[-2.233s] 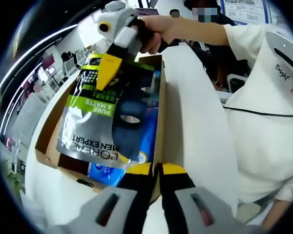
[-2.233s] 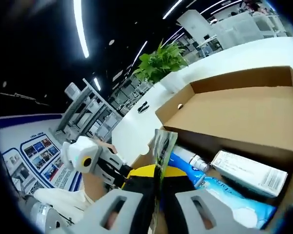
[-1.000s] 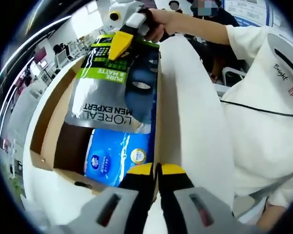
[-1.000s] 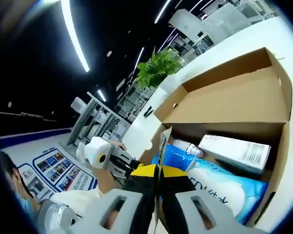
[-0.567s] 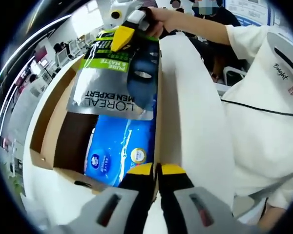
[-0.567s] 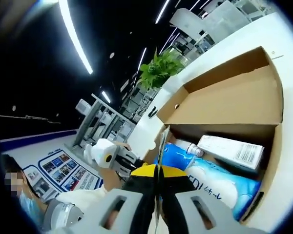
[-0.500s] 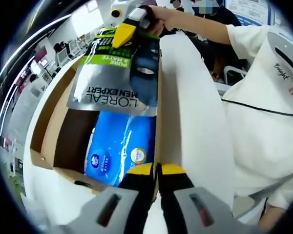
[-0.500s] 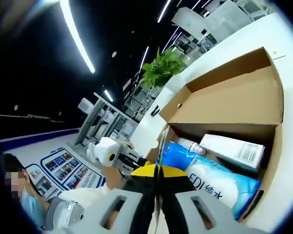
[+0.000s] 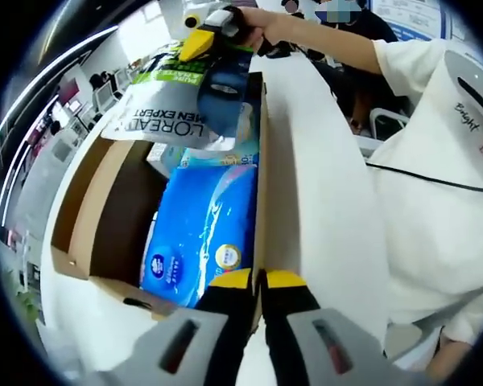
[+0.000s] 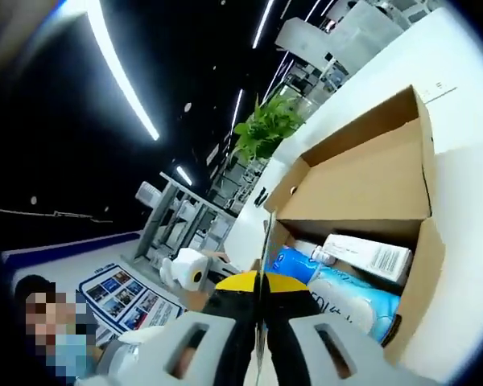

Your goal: Operate the shoe box by opening the lid, removing the specified soft item, and placing it in the target area until the item is outside and the box remains undamaged.

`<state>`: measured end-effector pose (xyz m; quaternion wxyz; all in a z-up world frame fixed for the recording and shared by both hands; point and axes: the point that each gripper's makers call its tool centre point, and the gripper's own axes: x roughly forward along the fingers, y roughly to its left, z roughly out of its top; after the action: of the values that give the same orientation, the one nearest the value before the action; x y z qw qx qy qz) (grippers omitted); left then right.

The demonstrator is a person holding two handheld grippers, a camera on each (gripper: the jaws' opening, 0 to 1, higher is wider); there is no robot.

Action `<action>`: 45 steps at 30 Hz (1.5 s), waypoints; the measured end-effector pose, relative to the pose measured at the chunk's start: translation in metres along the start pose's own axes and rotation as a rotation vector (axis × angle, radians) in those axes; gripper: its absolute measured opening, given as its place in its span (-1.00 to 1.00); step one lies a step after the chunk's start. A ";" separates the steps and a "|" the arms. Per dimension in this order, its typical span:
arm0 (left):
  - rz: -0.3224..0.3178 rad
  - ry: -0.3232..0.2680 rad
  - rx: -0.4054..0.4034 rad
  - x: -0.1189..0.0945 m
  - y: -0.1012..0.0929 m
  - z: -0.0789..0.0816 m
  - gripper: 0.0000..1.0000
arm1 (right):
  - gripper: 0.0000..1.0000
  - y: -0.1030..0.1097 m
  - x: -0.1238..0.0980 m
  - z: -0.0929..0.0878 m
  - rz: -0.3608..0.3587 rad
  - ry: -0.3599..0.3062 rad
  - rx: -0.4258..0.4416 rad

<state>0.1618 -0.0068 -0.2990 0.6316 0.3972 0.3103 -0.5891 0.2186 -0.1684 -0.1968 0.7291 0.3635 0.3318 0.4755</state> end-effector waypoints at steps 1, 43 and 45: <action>-0.001 -0.001 -0.002 0.000 0.001 0.000 -0.93 | -1.00 0.004 0.000 0.003 0.014 -0.013 0.005; -0.002 0.000 -0.013 0.000 0.000 0.000 -0.93 | -1.00 0.019 -0.067 0.024 0.094 -0.120 0.038; 0.000 0.003 -0.012 0.000 0.000 0.000 -0.93 | -1.00 0.023 -0.069 0.020 0.099 -0.124 0.021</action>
<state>0.1613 -0.0064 -0.2991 0.6335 0.3943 0.3149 -0.5866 0.2023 -0.2303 -0.1572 0.7202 0.4158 0.2724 0.4840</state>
